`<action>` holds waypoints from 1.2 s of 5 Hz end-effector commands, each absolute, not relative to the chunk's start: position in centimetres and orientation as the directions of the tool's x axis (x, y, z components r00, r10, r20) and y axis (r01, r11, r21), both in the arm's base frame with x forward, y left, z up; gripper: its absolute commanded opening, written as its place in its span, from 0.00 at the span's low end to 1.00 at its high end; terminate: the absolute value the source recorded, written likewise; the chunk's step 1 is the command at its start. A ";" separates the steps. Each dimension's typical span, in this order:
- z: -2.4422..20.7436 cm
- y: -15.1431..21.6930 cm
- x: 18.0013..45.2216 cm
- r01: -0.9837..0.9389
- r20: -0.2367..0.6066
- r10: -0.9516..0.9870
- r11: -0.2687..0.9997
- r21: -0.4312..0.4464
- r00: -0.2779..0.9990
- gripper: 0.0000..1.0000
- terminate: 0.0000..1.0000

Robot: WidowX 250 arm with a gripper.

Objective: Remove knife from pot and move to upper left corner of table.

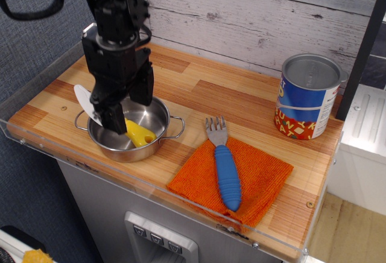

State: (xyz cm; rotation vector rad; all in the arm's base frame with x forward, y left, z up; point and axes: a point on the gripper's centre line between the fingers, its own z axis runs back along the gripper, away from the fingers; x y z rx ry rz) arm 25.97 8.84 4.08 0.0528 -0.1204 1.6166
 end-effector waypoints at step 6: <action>4.2 7.3 25.7 -0.996 0.101 0.992 -0.076 -0.035 -0.079 0.00 0.00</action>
